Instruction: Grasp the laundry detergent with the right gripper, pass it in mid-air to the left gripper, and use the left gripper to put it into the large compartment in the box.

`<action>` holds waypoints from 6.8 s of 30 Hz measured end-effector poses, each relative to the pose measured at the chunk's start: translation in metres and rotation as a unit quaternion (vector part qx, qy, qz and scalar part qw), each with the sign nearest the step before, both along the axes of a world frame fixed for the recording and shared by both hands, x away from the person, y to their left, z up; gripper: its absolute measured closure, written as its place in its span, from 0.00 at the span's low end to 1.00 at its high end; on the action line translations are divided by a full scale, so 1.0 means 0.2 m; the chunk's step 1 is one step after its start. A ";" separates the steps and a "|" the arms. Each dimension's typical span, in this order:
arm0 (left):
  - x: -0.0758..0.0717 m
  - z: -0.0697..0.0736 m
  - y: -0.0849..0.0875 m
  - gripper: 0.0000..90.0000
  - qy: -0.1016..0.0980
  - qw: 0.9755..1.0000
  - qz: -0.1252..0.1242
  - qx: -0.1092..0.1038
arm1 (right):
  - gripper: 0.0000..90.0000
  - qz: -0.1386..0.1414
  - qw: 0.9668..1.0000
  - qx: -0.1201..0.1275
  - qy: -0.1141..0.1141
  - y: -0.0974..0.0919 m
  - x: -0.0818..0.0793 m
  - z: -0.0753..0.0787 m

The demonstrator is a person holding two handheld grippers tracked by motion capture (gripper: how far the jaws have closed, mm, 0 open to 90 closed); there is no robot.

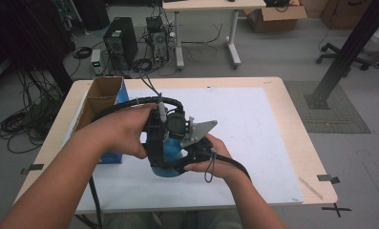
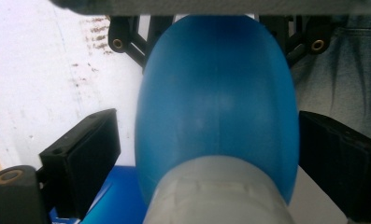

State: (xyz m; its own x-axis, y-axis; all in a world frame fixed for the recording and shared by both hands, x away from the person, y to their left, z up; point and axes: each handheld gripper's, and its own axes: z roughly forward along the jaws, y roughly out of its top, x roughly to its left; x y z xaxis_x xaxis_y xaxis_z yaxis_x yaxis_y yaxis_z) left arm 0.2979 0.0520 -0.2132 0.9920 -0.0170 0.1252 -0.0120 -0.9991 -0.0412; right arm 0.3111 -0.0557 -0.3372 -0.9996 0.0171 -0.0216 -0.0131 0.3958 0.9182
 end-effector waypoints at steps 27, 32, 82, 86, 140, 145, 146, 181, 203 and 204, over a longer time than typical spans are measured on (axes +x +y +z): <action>0.00 -0.03 0.02 0.28 0.006 1.000 0.001 -0.001 | 0.51 0.002 1.000 0.000 0.000 0.03 0.00 -0.03; 0.00 -0.03 0.03 0.31 0.008 1.000 -0.001 -0.001 | 0.51 0.003 1.000 -0.001 0.002 0.03 0.00 -0.03; 0.03 0.00 0.02 0.43 -0.009 1.000 0.019 0.011 | 0.28 -0.018 1.000 0.020 0.011 -0.02 0.01 -0.06; 0.04 0.00 0.03 0.43 -0.008 1.000 0.020 0.011 | 0.24 -0.026 0.999 0.027 0.011 -0.03 0.02 -0.06; 0.29 0.23 0.19 0.42 0.030 0.969 0.244 0.003 | 0.01 -0.073 0.992 -0.101 -0.020 -0.53 0.05 0.07; 0.35 0.28 0.26 0.42 0.037 0.956 0.291 0.004 | 0.02 -0.082 0.987 -0.133 -0.027 -0.57 0.06 0.05; 0.36 0.29 0.28 0.42 0.043 0.952 0.304 0.003 | 0.02 -0.087 0.985 -0.146 -0.030 -0.58 0.06 0.04; 0.53 0.68 0.80 0.42 0.027 0.804 0.591 -0.065 | 0.03 -0.097 0.952 -0.289 0.003 -0.74 0.13 0.04; 0.61 0.66 0.97 0.42 -0.005 0.733 0.677 -0.059 | 0.03 -0.102 0.952 -0.288 0.017 -0.76 0.16 0.00; 0.61 0.66 0.97 0.42 -0.006 0.733 0.678 -0.059 | 0.03 -0.102 0.952 -0.287 0.019 -0.76 0.16 0.00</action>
State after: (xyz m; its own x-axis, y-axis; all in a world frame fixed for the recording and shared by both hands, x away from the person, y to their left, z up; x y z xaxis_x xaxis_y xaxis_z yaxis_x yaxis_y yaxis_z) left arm 0.4209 0.2459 -0.0811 0.0863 0.9947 0.0554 0.9946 -0.0893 0.0537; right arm 0.3434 -0.2085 -0.3380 -0.9771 0.2073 -0.0488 0.1473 0.8235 0.5479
